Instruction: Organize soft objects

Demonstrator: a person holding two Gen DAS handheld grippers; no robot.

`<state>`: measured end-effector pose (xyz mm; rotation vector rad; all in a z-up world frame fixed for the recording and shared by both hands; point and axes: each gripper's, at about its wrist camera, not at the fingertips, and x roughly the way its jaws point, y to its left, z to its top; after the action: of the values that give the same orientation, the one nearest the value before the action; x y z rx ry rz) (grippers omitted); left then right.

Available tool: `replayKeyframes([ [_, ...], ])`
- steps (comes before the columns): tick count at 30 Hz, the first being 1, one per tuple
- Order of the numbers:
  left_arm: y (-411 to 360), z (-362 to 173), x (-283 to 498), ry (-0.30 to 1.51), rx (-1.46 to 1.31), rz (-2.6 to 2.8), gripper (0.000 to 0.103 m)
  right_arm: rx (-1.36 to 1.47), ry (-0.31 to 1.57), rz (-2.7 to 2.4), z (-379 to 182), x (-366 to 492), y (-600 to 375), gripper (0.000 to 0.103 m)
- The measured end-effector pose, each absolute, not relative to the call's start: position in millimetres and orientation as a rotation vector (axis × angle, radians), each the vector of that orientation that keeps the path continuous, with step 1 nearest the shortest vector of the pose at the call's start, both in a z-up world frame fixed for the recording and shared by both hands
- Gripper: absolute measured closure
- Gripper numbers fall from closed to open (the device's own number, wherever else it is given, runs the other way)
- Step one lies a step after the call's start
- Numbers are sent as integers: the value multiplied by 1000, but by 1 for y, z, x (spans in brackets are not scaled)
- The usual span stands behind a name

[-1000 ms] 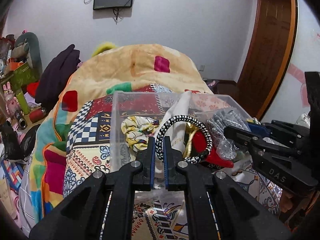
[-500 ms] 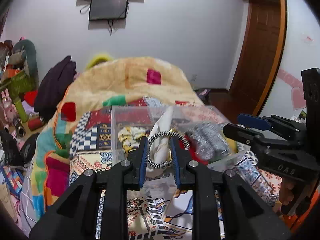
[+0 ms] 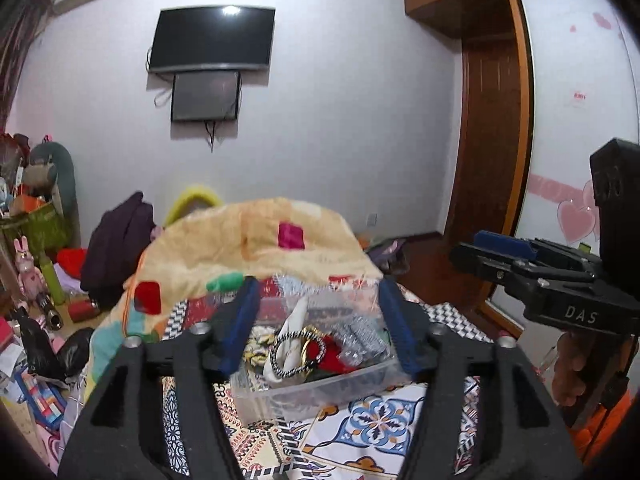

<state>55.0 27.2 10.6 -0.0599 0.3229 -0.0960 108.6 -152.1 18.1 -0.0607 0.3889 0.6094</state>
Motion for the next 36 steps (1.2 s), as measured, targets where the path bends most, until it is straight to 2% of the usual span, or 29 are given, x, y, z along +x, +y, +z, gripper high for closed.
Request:
replayKeyframes([
  [3,25,17,46,303,-55,-97,31,-44,367,607,22,102,-158,34],
  [8,22,21,37,269,-52,-70,12,-33,330,599,26,92,-163,19],
  [15,21,23,35,255,-62,-60,3,-28,299,582,24,82,-169,2],
  [36,21,22,30,253,-49,-51,1,-11,287,574,25,77,-177,0],
])
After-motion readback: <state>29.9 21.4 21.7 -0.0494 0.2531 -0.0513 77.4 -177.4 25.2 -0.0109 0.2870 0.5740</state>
